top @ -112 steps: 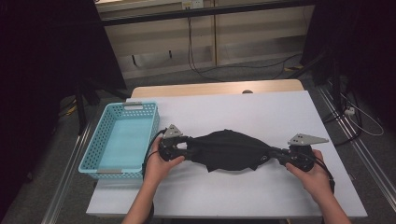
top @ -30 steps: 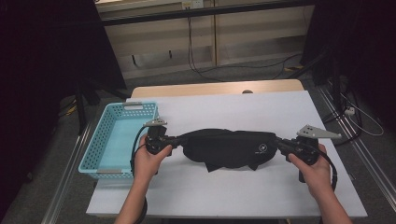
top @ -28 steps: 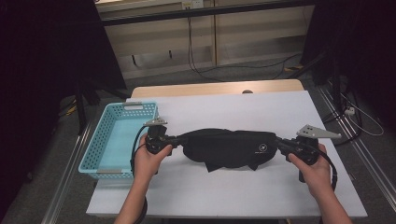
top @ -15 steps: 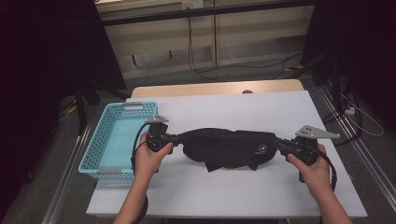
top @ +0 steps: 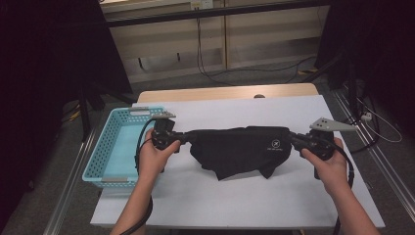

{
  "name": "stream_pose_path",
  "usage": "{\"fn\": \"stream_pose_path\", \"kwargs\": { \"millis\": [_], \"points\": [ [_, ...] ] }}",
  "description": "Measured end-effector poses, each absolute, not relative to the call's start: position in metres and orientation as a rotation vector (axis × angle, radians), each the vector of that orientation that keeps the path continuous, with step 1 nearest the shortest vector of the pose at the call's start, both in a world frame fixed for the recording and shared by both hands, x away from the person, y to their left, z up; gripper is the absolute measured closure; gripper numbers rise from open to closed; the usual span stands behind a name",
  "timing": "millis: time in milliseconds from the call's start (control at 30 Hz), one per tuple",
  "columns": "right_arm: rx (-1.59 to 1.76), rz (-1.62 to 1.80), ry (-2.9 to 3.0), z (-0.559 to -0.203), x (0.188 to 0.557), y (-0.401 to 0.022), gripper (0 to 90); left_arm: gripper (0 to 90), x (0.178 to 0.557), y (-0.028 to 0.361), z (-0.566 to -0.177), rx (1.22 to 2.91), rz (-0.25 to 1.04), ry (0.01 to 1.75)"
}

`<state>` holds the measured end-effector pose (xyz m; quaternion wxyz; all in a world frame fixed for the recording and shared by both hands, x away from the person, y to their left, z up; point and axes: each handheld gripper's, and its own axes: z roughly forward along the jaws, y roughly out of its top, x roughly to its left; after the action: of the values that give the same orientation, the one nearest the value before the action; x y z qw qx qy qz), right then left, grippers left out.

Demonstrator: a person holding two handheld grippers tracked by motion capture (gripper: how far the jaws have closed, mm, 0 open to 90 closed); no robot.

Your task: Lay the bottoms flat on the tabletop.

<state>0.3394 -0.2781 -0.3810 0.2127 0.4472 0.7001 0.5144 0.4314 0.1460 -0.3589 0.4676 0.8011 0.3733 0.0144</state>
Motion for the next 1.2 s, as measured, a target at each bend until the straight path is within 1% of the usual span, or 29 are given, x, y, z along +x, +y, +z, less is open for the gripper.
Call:
{"fn": "stream_pose_path", "kwargs": {
  "millis": [133,367,700,867,1000,1100,1133,1200],
  "points": [
    [1.244,1.414,1.936,-0.370,0.350,-0.278,84.8,85.0,0.440,0.144,-0.351,1.954,0.028,0.924],
    [1.261,1.418,1.922,-0.367,0.360,-0.281,84.9,85.0,0.445,0.142,-0.331,1.946,0.049,0.907],
    [1.272,1.406,1.926,-0.372,0.366,-0.281,84.9,84.9,0.454,0.140,-0.345,1.938,0.022,0.945],
    [1.274,1.391,1.930,-0.374,0.375,-0.280,84.9,84.9,0.468,0.138,-0.347,1.944,0.010,0.953],
    [1.309,1.375,1.932,-0.373,0.396,-0.280,85.0,84.9,0.492,0.136,-0.344,1.928,-0.015,0.966],
    [1.330,1.321,1.920,-0.365,0.423,-0.276,85.2,84.9,0.521,0.134,-0.334,1.899,-0.009,0.996],
    [1.333,1.309,1.913,-0.359,0.435,-0.273,85.3,85.0,0.533,0.132,-0.327,1.887,0.022,1.003],
    [1.342,1.299,1.838,-0.342,0.465,-0.269,85.3,85.0,0.557,0.128,-0.317,1.807,0.072,1.029]
  ]
}}
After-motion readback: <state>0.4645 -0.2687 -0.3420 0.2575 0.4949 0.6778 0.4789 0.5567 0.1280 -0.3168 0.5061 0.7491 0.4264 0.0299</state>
